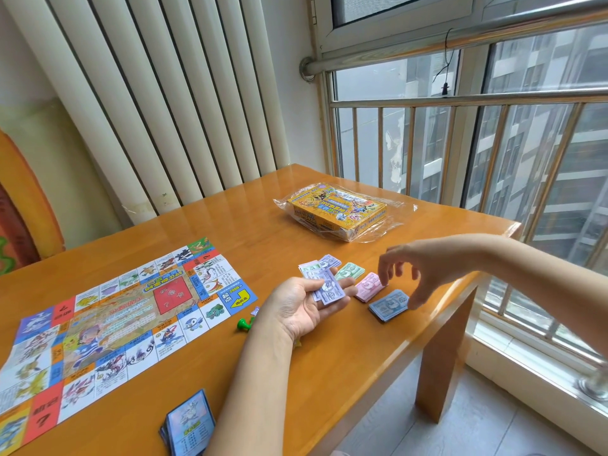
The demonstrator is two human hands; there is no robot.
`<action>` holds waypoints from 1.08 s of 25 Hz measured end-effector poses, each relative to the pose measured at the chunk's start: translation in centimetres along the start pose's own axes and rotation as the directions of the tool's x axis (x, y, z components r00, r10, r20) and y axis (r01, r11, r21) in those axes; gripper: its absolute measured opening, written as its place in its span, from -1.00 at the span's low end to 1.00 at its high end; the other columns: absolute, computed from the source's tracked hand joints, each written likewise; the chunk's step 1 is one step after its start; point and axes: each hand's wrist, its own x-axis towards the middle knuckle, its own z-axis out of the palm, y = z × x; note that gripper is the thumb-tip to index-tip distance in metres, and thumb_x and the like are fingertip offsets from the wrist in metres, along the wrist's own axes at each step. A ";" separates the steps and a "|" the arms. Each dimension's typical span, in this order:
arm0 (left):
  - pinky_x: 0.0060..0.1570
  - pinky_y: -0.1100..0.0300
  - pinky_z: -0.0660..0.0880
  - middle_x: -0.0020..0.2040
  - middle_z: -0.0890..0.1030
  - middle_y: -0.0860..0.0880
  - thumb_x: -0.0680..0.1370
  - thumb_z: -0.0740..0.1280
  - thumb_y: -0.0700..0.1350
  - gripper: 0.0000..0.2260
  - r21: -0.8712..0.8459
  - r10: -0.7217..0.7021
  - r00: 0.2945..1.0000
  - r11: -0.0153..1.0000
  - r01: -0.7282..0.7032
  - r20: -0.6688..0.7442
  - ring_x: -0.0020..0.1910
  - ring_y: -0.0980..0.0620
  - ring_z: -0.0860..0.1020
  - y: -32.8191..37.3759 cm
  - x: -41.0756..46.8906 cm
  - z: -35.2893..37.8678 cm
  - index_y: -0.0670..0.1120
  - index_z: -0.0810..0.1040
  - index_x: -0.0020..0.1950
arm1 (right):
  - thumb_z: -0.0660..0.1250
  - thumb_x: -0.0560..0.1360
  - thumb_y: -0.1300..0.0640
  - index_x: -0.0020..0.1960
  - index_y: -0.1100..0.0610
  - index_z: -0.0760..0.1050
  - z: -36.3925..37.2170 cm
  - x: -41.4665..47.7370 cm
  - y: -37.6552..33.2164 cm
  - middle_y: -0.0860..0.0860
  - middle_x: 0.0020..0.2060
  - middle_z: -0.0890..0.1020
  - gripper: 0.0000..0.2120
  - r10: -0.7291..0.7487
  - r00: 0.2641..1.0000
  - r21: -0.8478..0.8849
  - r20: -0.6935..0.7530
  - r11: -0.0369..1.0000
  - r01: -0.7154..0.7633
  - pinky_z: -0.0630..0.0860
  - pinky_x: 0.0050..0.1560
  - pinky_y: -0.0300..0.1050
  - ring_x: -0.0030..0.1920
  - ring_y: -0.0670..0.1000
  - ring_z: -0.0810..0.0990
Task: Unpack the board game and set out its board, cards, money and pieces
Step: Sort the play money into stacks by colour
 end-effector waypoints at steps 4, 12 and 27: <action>-0.31 0.11 0.61 -0.13 0.67 -0.26 0.63 -0.01 -0.33 -0.72 0.004 0.048 0.999 0.999 -0.048 -0.005 -0.24 -0.16 0.68 -0.2 -0.1 0.4 -0.25 0.48 0.12 | 0.46 0.36 0.06 0.07 -0.22 0.34 2.0 -0.3 -0.9 -0.22 0.04 0.42 -0.58 -0.061 0.998 -0.135 -0.021 0.989 0.058 0.40 0.11 -0.21 0.11 -0.16 0.35; -0.31 0.12 0.61 -0.14 0.67 -0.24 0.63 -0.01 -0.32 -0.72 -0.015 0.076 0.997 0.997 -0.077 -0.021 -0.25 -0.14 0.68 -0.2 -0.4 0.5 -0.25 0.50 0.08 | 0.43 0.37 0.13 -0.04 -0.19 0.35 1.9 0.5 -1.4 -0.22 -0.04 0.43 -0.66 -0.081 0.997 -0.186 -0.015 0.980 0.076 0.45 0.04 -0.11 0.07 -0.08 0.35; -0.36 0.26 0.57 -0.22 0.69 -0.11 0.47 0.39 -0.31 -0.89 0.320 0.463 0.882 0.851 -0.416 -0.083 -0.32 0.04 0.66 -1.4 0.1 1.3 -0.19 0.61 -0.02 | 0.49 0.33 -0.02 -0.11 0.18 0.58 1.5 1.1 -3.6 0.02 -0.28 0.62 -0.71 0.057 0.899 0.599 -0.434 0.764 0.241 0.47 -0.29 -0.26 -0.31 -0.10 0.56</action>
